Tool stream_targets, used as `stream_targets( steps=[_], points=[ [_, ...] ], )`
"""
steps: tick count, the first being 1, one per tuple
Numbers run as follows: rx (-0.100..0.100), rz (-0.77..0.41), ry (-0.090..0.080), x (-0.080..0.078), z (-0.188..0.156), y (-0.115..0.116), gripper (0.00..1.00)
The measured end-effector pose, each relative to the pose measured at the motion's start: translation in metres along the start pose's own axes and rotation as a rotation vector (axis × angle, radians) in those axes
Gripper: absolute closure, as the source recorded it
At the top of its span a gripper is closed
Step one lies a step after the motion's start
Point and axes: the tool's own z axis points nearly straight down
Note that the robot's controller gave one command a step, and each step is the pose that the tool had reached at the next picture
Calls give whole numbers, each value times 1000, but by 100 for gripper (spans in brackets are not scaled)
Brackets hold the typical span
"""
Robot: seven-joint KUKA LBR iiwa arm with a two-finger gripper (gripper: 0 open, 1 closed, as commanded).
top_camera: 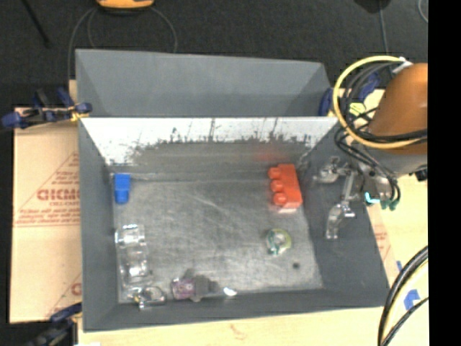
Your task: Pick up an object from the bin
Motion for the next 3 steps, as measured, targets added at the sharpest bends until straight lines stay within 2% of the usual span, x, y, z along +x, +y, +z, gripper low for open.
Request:
stream_targets(
  steps=[1, 2, 3],
  points=[
    [-4, -117, 3, 66, 44, 80, 0],
    [-2, -69, -12, 25, 133, 57, 0],
    [2, -72, -20, 23, 128, 57, 100]
  ],
)
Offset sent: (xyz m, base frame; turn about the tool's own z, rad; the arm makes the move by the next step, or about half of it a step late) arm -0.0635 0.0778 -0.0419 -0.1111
